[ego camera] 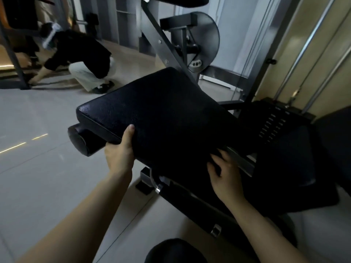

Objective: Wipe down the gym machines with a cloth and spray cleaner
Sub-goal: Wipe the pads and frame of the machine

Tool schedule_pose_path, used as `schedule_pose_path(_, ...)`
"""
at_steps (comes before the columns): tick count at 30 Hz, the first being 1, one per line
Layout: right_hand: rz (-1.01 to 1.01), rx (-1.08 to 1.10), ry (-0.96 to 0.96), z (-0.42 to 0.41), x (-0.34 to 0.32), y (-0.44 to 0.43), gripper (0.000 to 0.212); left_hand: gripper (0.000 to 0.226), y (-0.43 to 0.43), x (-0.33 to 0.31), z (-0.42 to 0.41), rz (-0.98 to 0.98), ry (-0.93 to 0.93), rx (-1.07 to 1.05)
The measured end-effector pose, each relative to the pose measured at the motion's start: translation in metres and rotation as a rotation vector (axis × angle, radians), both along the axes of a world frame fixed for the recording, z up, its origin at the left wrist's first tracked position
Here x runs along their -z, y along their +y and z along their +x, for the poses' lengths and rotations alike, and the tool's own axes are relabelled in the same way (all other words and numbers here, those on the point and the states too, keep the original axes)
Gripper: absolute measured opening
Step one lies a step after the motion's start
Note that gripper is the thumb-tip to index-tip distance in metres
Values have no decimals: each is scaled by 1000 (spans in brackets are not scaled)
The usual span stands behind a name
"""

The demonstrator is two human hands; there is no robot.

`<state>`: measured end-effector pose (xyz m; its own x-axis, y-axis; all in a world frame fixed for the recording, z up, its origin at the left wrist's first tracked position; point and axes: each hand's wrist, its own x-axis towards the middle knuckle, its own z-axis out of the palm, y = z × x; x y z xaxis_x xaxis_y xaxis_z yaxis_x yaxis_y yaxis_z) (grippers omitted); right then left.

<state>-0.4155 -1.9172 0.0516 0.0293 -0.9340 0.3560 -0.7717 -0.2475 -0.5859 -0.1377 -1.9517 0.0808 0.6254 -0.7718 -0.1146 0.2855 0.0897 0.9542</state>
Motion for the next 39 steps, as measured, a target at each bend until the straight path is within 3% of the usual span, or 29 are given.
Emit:
schedule_pose_path(3, 85, 119, -15, -8, 4, 27, 43, 63, 2, -1, 1, 5, 5, 1)
schedule_pose_path(9, 119, 309, 140, -12, 11, 63, 48, 52, 4, -3, -2, 0, 28, 16)
schedule_pose_path(15, 80, 518, -132, 24, 13, 50, 41, 65, 1, 1, -1, -3, -20, 22)
schedule_pose_path(19, 99, 474, -53, 55, -7, 22, 42, 80, 1, 2, 0, 13, -46, 25)
schedule_pose_path(22, 132, 361, 2, 77, -28, -9, 43, 76, 2, 2, 0, 38, -58, 18)
schedule_pose_path(27, 14, -125, 36, 138, -61, -70, 44, 68, 3, -1, -2, 60, -109, 3)
schedule_pose_path(30, -52, -282, 185, 121, -55, -78, 44, 67, 6, -2, 0, 66, -132, 17)
schedule_pose_path(39, 76, 95, 148, -26, 17, 19, 48, 62, 15, -11, -5, 76, -114, 20)
